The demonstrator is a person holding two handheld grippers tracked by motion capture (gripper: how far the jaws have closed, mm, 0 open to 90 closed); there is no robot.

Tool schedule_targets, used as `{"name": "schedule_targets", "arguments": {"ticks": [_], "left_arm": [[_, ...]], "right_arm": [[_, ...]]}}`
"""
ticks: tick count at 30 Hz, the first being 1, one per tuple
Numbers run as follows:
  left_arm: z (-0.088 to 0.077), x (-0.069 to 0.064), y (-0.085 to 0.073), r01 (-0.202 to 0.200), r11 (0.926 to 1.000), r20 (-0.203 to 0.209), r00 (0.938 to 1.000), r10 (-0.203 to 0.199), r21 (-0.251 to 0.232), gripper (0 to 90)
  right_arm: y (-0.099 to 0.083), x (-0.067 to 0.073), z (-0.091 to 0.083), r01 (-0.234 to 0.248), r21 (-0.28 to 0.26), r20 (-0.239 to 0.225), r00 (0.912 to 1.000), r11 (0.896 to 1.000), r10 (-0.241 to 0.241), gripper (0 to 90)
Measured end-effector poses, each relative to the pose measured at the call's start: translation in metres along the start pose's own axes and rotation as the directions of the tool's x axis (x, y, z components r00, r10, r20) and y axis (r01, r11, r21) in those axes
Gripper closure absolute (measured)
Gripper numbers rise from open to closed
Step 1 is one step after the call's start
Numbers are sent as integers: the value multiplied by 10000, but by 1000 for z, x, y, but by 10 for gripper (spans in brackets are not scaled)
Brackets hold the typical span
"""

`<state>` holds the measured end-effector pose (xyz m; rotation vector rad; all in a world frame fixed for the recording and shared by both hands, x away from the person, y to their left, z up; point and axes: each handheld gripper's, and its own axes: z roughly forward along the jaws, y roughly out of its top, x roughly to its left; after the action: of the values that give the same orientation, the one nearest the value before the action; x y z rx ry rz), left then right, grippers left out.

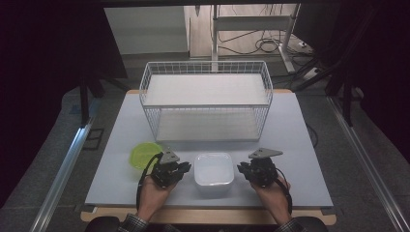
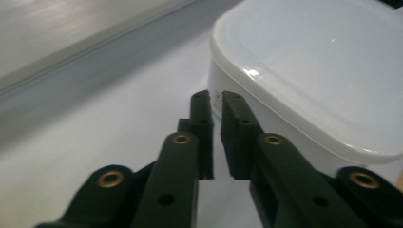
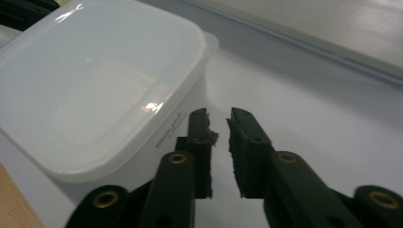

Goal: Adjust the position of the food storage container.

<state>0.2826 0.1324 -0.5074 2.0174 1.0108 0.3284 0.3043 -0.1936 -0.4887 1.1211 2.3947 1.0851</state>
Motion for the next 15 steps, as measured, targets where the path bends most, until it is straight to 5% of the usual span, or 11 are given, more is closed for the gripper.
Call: {"name": "schedule_targets", "arguments": {"ticks": [4,10,15], "left_arm": [[-13,0,-4,-3,9997,-63,10000,1,-254,555],[-24,0,-17,-186,9997,362,9992,193,-187,254],[-24,3,-16,-36,9996,513,9987,50,-270,123]], "right_arm": [[-1,-2,-11,385,-410,-74,9992,9984,-388,607],[-4,0,-18,576,-565,-407,9974,9967,-599,377],[-5,-1,-16,552,-596,-545,9968,9967,-584,260]]}}
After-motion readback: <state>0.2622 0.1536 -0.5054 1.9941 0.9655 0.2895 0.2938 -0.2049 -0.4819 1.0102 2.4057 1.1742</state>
